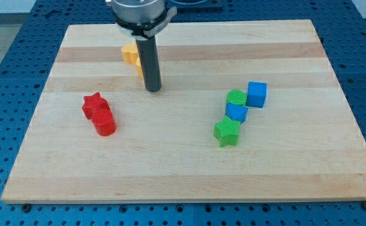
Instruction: Point your arm towards the blue cube
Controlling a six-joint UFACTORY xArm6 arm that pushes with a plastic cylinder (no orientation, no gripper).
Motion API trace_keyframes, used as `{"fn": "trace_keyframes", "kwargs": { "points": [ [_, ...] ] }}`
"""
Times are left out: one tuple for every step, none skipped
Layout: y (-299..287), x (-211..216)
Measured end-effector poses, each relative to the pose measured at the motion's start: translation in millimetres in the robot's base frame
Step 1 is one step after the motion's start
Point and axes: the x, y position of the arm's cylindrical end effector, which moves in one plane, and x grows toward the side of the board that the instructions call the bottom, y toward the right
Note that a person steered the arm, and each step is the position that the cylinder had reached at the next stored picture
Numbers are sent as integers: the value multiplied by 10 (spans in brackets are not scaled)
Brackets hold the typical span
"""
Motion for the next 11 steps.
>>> {"fn": "trace_keyframes", "kwargs": {
  "points": [
    [-46,-271],
    [-104,-460],
    [34,-479],
    [669,-435],
    [1458,-409],
    [2304,-202],
    [2909,94],
    [3098,285],
    [3134,527],
    [3052,719],
    [2838,820]
  ]
}}
